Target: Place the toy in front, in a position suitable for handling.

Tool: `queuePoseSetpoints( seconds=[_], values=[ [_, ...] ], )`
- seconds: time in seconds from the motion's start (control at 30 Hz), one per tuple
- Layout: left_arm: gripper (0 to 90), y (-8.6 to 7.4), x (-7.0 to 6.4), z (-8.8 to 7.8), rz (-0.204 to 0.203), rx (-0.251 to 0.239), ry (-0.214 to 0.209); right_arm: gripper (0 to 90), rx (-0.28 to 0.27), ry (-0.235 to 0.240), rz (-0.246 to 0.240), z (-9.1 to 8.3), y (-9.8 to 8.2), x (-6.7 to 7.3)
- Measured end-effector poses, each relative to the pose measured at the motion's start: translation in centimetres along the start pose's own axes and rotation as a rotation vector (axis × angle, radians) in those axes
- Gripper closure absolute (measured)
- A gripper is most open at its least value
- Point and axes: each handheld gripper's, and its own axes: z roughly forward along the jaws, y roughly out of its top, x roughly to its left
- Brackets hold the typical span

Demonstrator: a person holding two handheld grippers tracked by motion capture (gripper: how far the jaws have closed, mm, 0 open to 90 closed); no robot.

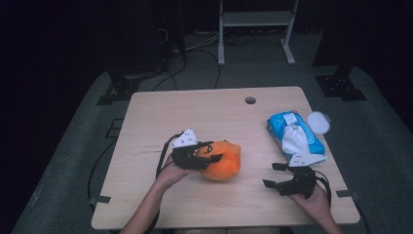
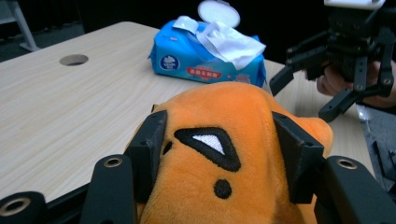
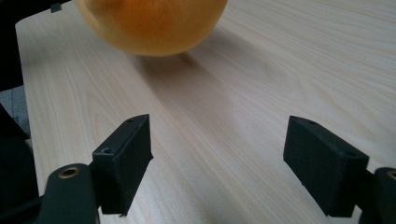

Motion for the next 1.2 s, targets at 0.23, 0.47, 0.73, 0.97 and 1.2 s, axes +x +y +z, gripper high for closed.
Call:
queuePoseSetpoints(
  seconds=[0.23,0.47,0.73,0.97,1.2],
  values=[
    [43.2,-0.6,-0.8,1.5,0.008,0.022,-0.01,22.2,-0.005,-0.006,0.0,-0.2,0.0,0.0],
    [42.3,-2.1,-1.5,2.7,0.025,0.067,-0.017,22.3,-0.009,-0.011,0.003,-0.2,0.0,-0.2],
    [29.9,-2.4,-1.4,2.6,-0.003,0.068,-0.03,22.3,-0.014,-0.017,0.011,-0.3,0.0,-0.4],
    [22.6,-2.4,-1.6,2.2,0.016,0.081,-0.051,22.3,-0.036,-0.033,0.007,-0.6,0.2,-0.5],
    [16.2,-2.3,-1.6,1.9,0.036,0.097,-0.081,22.2,-0.075,-0.064,0.008,-1.3,0.2,-0.5]
  ],
)
